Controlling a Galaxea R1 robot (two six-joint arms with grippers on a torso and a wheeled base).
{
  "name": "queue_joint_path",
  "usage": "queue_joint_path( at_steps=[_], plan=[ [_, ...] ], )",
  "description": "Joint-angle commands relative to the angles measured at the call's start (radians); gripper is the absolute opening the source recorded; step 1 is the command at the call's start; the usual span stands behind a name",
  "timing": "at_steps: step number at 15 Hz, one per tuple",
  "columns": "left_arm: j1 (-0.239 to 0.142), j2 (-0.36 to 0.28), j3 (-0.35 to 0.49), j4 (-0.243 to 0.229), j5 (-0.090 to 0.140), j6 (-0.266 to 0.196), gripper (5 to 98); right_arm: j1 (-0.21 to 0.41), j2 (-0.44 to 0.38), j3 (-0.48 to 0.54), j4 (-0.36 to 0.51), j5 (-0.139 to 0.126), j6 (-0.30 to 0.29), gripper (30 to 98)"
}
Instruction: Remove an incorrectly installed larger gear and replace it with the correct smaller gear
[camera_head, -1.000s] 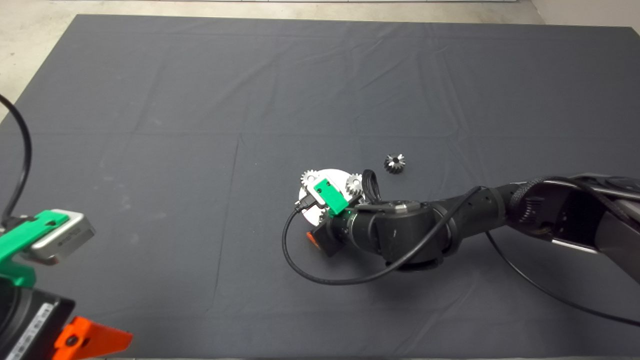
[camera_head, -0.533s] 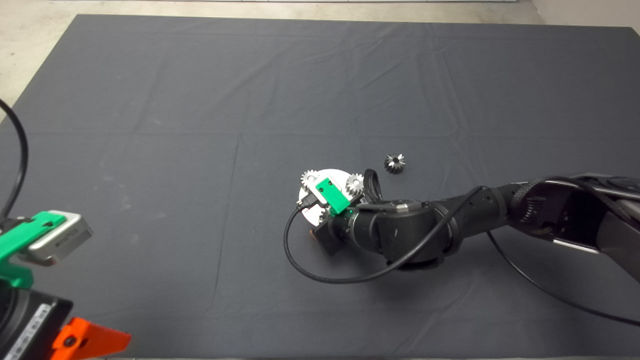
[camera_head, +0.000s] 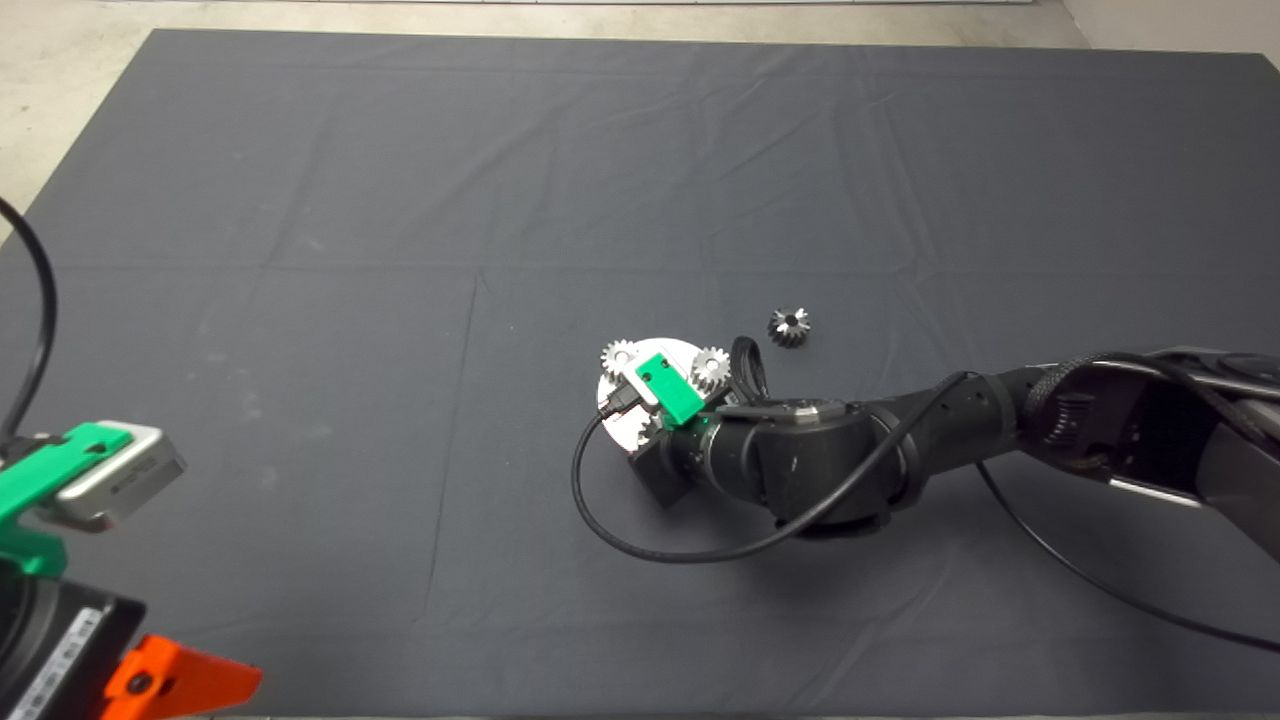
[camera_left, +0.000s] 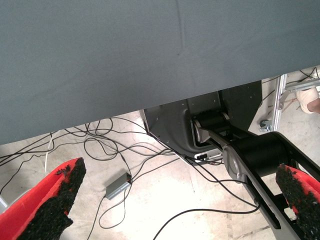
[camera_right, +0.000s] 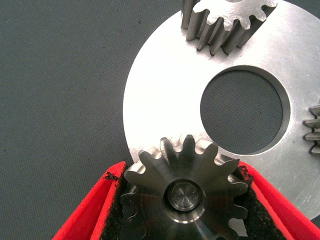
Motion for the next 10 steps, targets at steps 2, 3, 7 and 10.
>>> queue_joint_path(
  at_steps=[2,3,7,10],
  plan=[
    [-0.008,-0.002,0.015,-0.021,0.003,0.0,97.6,0.016,0.001,0.011,-0.017,-0.032,0.008,53.0],
    [-0.008,-0.002,0.015,-0.021,0.003,0.0,97.6,0.016,0.001,0.011,-0.018,-0.032,0.007,52.3],
    [-0.008,-0.002,0.015,-0.021,0.003,0.0,97.6,0.016,-0.004,0.013,-0.017,-0.032,0.003,51.3],
    [-0.008,-0.002,0.015,-0.021,0.003,0.0,97.6,0.016,-0.005,0.016,-0.018,-0.032,0.008,51.1]
  ],
)
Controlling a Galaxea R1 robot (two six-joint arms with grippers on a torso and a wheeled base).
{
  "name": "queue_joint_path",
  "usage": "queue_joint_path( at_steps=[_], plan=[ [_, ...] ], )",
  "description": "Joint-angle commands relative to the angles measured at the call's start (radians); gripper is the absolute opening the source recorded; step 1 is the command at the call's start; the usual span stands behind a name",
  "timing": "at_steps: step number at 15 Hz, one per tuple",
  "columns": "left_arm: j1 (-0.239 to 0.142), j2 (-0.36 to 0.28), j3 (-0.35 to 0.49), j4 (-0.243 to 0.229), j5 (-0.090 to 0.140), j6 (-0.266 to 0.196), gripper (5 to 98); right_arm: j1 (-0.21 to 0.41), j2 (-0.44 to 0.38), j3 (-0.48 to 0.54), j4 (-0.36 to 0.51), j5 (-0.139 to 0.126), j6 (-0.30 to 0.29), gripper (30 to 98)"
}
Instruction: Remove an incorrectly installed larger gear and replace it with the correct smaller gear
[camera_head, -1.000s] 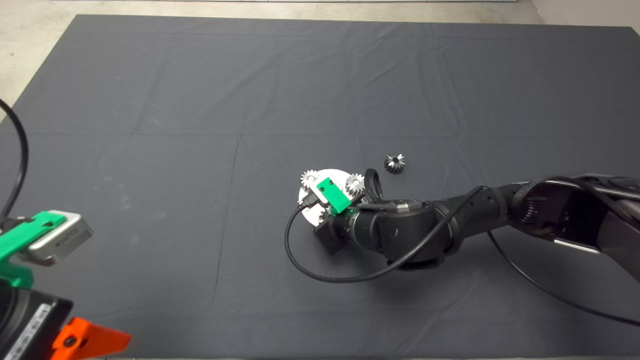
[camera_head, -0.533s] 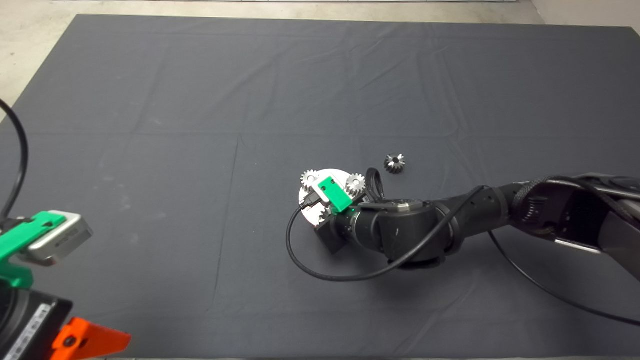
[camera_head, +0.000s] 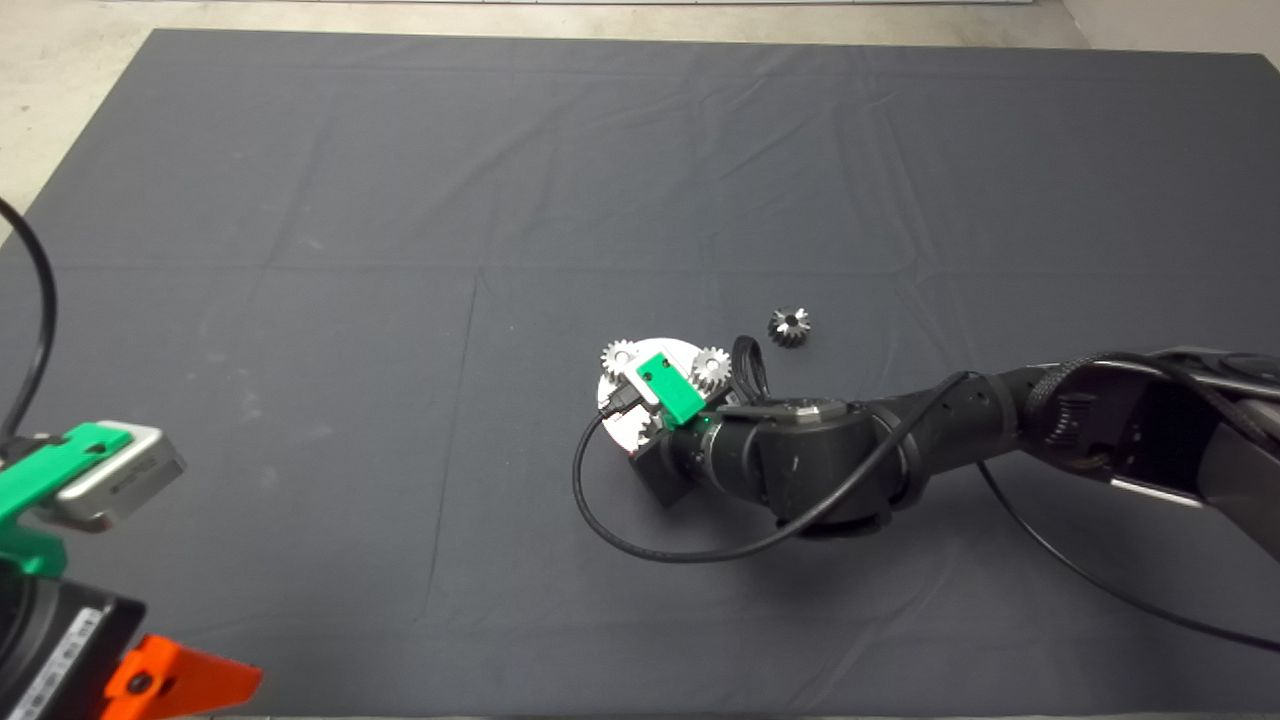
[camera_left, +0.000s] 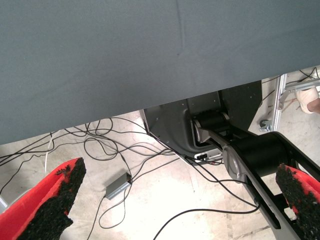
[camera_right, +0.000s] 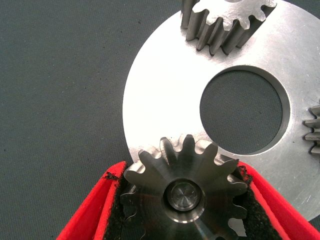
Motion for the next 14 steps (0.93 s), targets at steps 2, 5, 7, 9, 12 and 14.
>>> queue_joint_path(
  at_steps=[2,5,7,9,12,14],
  plan=[
    [-0.008,-0.002,0.015,-0.021,0.003,0.0,97.6,0.016,-0.002,0.017,-0.017,-0.034,0.009,50.3],
    [-0.008,-0.002,0.015,-0.021,0.003,0.0,97.6,0.025,0.003,0.02,-0.016,-0.036,0.009,50.3],
    [-0.008,-0.002,0.015,-0.021,0.003,0.0,97.6,0.031,0.0,0.036,-0.014,-0.036,0.009,50.5],
    [-0.008,-0.009,0.015,-0.021,0.003,0.0,97.6,0.047,-0.002,0.086,-0.011,-0.04,0.011,50.3],
    [-0.008,-0.017,0.015,-0.021,0.002,0.001,97.6,0.053,-0.006,0.099,-0.01,-0.042,0.011,50.2],
    [-0.009,-0.017,0.015,-0.021,0.003,0.001,97.6,0.059,-0.011,0.1,-0.01,-0.042,0.011,50.2]
  ],
)
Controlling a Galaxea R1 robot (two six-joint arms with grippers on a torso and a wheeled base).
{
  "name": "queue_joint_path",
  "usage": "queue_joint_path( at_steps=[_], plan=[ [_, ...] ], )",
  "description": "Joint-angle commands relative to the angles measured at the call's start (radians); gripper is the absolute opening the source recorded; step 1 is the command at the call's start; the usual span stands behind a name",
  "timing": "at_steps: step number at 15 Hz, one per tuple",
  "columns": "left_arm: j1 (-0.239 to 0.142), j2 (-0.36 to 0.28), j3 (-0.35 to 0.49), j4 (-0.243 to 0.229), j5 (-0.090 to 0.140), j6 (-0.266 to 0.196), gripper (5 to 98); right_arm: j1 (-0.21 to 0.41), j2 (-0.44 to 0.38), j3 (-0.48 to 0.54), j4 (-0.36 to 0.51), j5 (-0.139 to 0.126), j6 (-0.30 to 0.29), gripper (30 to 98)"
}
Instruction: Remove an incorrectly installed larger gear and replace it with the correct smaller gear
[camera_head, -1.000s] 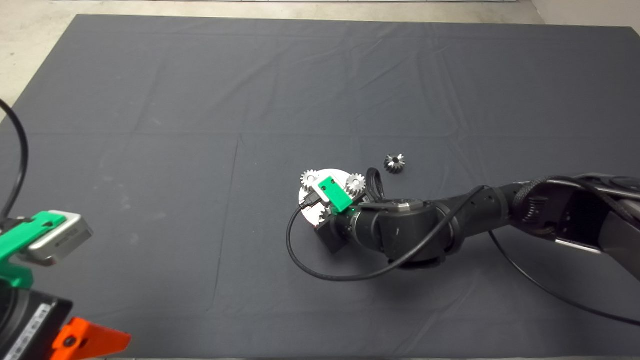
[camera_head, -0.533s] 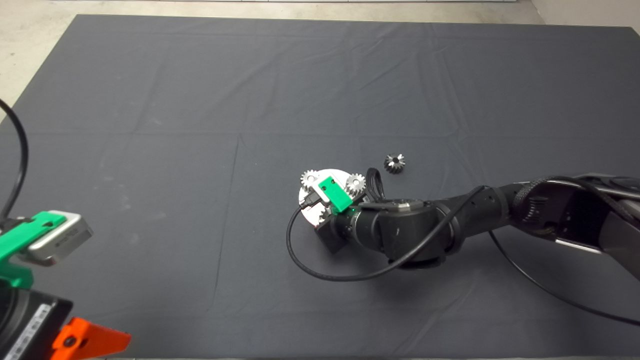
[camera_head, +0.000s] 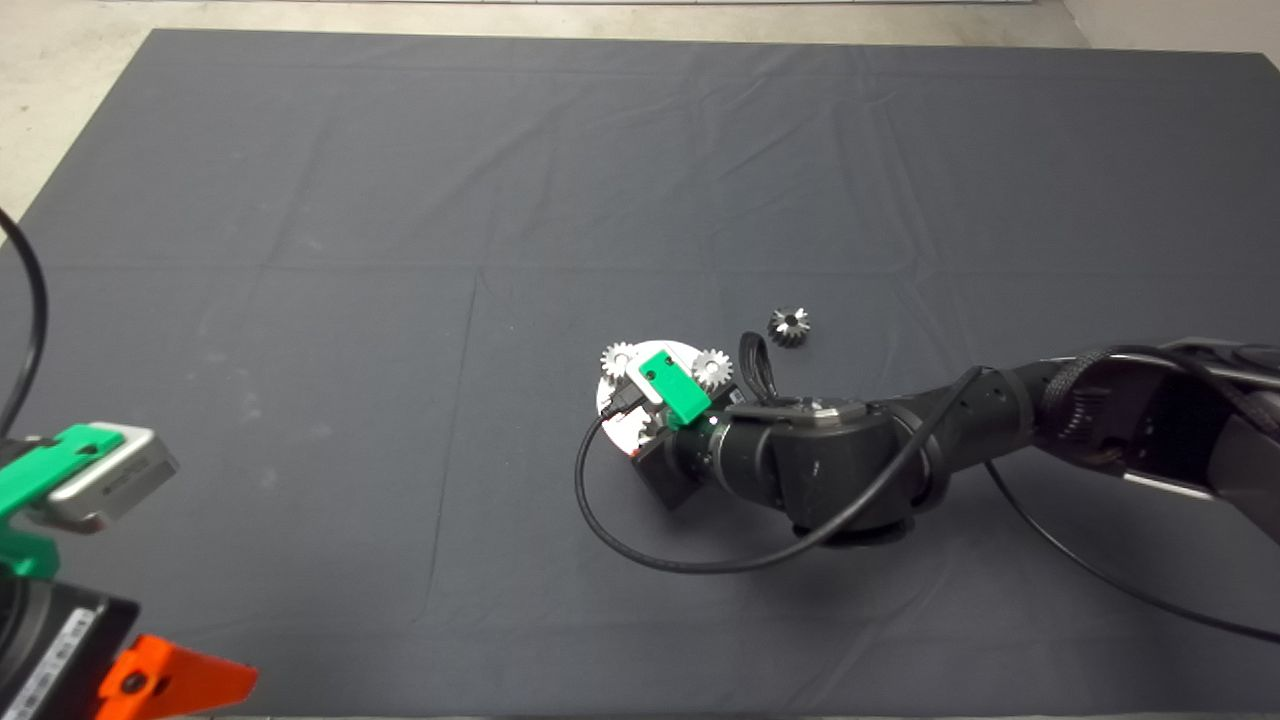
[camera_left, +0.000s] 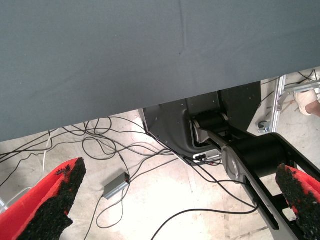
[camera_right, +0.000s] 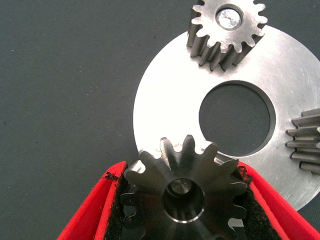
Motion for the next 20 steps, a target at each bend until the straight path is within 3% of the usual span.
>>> queue_joint_path(
  at_steps=[1,6,10,12,20],
  plan=[
    [-0.008,-0.003,0.015,-0.02,0.002,0.001,97.6,0.046,-0.002,0.049,-0.01,-0.035,0.008,50.1],
    [-0.009,-0.003,0.015,-0.02,0.003,0.001,97.6,0.084,-0.056,0.119,-0.008,-0.035,0.042,50.1],
    [-0.008,-0.003,0.015,-0.02,0.001,0.001,97.6,0.084,-0.181,0.183,0.008,-0.035,0.056,50.2],
    [-0.008,-0.001,0.015,-0.02,0.001,0.001,97.6,0.086,-0.271,0.239,0.025,-0.035,0.112,50.2],
    [-0.008,0.0,0.015,-0.02,0.001,0.001,97.6,0.046,-0.413,0.225,0.045,-0.034,0.173,50.1]
  ],
)
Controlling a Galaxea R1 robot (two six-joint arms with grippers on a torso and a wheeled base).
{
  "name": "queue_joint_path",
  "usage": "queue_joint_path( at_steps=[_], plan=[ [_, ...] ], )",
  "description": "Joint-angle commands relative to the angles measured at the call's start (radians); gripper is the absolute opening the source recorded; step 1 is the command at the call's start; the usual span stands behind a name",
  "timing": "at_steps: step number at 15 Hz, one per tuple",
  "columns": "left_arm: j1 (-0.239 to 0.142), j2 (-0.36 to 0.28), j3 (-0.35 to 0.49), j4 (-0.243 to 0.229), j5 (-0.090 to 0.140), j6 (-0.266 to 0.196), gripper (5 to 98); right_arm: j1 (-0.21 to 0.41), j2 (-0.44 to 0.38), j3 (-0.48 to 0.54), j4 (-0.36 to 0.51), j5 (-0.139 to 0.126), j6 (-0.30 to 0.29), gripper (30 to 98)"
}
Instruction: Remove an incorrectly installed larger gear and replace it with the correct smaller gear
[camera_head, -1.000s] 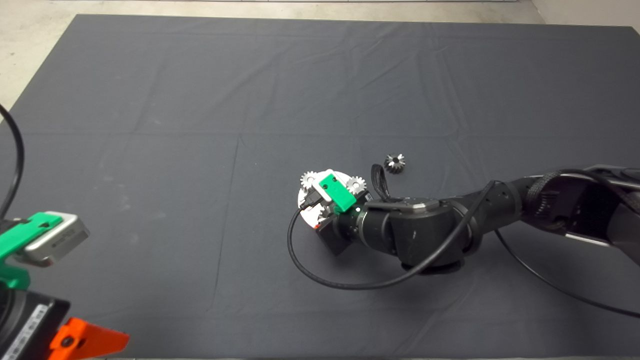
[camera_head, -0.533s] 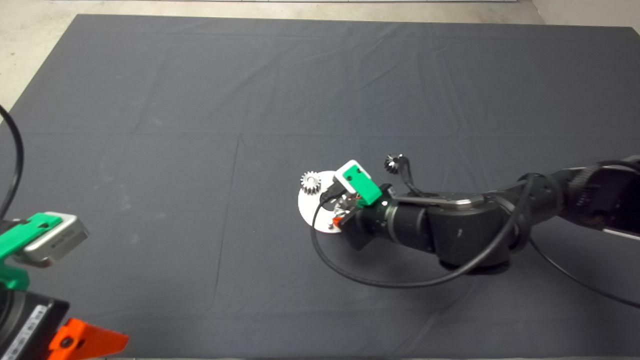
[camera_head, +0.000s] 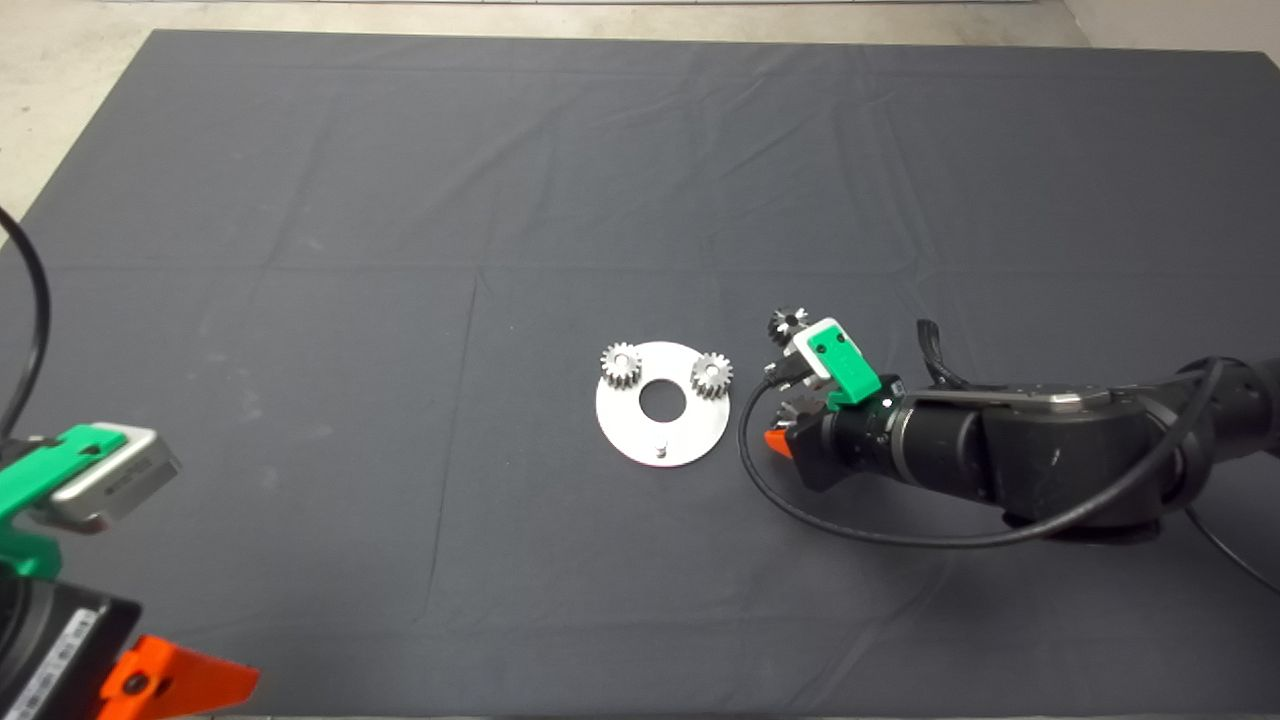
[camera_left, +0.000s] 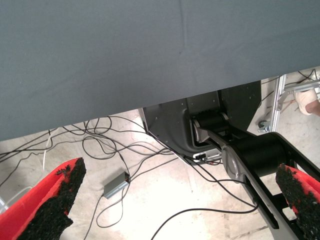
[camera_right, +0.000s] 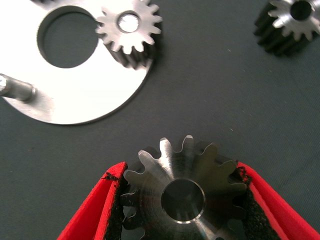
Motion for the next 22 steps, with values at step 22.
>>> queue_joint_path(
  at_steps=[22],
  plan=[
    [-0.008,0.001,0.016,-0.018,0.001,0.0,97.6,-0.05,-0.151,0.039,-0.001,-0.054,0.035,53.1]
  ],
)
